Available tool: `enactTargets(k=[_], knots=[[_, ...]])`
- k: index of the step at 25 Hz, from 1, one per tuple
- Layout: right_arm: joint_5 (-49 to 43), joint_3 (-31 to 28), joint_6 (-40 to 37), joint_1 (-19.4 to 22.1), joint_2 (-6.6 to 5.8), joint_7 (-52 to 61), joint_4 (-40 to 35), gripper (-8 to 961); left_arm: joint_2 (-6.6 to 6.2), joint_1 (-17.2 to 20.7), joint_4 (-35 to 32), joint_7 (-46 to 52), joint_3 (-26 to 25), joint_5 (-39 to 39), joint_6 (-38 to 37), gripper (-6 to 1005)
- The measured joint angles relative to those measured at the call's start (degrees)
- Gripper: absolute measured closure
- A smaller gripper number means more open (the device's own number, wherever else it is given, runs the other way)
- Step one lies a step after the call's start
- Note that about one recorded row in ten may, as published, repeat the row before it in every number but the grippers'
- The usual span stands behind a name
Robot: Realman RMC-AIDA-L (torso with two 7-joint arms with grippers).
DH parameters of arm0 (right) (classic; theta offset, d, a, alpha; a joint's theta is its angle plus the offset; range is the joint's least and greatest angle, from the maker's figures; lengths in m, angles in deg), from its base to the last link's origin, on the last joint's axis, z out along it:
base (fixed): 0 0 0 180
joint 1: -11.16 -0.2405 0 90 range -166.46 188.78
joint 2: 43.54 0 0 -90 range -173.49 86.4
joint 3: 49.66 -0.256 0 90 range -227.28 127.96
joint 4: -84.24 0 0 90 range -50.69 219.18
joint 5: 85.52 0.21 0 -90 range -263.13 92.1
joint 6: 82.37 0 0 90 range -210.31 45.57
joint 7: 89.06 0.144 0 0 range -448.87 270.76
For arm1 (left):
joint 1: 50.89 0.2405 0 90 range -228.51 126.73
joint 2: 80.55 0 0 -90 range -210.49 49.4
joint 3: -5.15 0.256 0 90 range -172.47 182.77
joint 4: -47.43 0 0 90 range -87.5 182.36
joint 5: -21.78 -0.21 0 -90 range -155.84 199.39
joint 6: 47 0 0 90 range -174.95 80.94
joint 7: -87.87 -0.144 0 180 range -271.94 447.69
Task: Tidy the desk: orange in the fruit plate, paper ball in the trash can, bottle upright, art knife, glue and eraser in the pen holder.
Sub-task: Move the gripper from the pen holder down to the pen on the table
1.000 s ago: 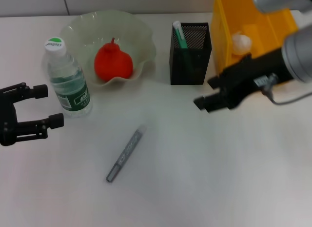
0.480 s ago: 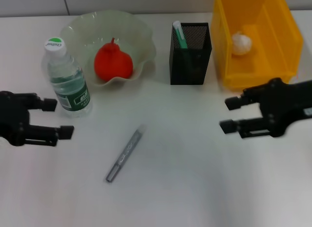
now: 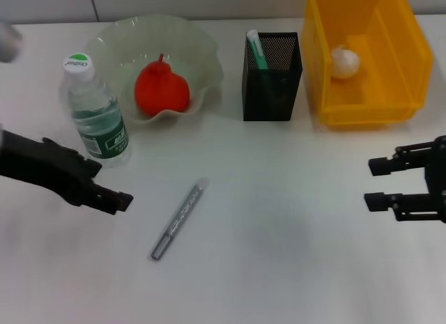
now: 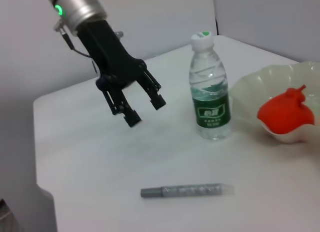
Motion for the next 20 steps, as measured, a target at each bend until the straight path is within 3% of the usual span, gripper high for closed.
enactTargets(k=[1,3,5,14,20], knots=[[-0.2,-0.5,-0.3,0.1,-0.15,-0.3,-0.1,378,0.04,-0.5,0.1,1.9,2.6,-1.7,1.1,139],[-0.8,-1.5,-0.6,0.1,-0.53,-0.6,-0.1,378,0.04,-0.5,0.1,1.9,2.6,-1.7,1.1,139],[-1.4,-3.1,-0.6,-0.1,-0.73,-1.7,0.3,377,0.10,-2.6,0.4,9.5,11.7,-6.4,4.4,139],[-1.6,-7.2,-0.7,-0.6,-0.86,-5.1,0.7,377,0.49,-5.9,3.3,24.4,27.4,-13.8,10.3,138],[-1.6,-8.3,-0.4,-0.7,-0.79,-6.1,0.6,376,0.57,-6.6,3.3,27.7,30.3,-13.7,10.7,138]])
